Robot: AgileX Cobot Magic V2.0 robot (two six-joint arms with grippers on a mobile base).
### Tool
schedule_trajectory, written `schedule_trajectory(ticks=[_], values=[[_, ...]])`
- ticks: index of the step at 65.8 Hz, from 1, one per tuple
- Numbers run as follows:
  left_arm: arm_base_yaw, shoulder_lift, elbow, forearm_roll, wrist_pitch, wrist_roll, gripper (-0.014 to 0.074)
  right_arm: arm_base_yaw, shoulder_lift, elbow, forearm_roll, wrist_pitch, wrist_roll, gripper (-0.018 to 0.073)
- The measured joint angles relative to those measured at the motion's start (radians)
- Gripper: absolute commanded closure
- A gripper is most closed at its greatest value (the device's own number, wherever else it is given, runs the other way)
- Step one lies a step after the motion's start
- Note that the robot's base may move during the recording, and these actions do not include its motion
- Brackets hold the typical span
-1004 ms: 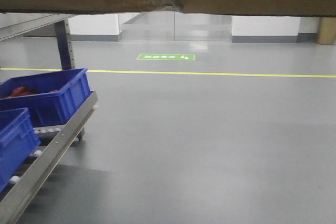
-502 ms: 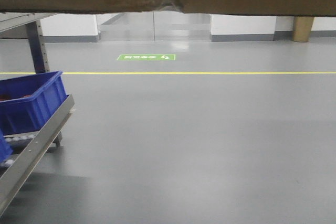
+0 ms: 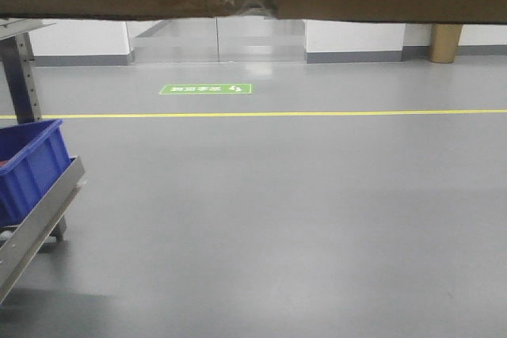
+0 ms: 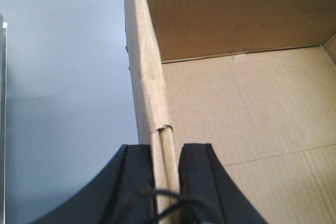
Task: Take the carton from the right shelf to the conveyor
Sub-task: 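Hold the carton with both grippers while driving toward the conveyor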
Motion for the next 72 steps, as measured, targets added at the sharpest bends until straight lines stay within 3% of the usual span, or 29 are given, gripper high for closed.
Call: schedule_trajectory(ticks=[72], values=[[0.000, -0.002, 0.000, 0.004, 0.000, 0.000, 0.0616, 0.000, 0.000, 0.000, 0.000, -0.024, 0.000, 0.0625]])
